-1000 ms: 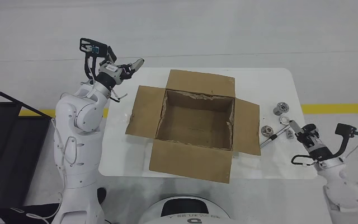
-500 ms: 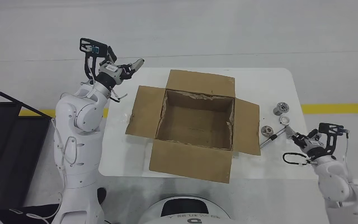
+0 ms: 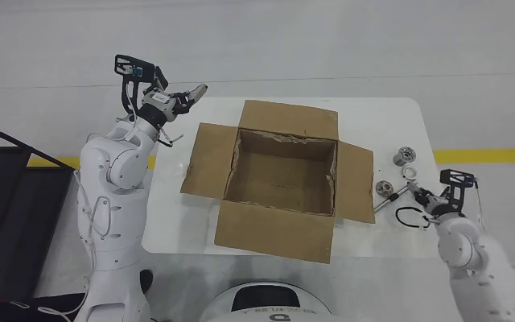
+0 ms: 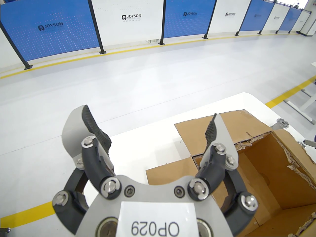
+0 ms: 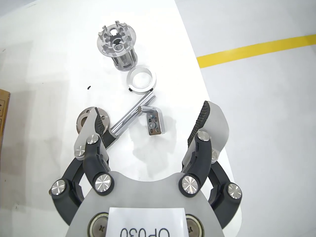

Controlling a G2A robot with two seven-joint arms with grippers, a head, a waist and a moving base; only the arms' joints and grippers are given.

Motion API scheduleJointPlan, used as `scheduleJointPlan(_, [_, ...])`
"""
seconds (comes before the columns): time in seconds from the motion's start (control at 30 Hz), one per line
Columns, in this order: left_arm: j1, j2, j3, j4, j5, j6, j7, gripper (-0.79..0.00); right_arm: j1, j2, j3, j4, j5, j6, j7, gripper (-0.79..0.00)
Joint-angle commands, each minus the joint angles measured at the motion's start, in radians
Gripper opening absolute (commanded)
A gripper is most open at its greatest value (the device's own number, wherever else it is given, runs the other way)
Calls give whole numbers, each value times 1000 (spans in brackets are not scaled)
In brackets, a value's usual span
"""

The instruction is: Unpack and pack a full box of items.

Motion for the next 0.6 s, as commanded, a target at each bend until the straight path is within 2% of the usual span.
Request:
scheduleJointPlan(0.0, [0, 0, -1, 0, -1, 0, 0, 0, 27, -2, -20, 21, -21, 20, 7, -95])
scheduleJointPlan(0.37, [0, 0, -1, 0, -1, 0, 0, 0, 131, -13, -86, 117, -110, 98, 41, -154])
scheduleJointPlan(0.53, [0, 0, -1, 0, -1, 0, 0, 0, 148, -16, -93, 138, -138, 104, 52, -243])
scheduleJointPlan(0.57, [0, 0, -1, 0, -1, 0, 0, 0, 149, -17, -94, 141, -143, 103, 54, -289])
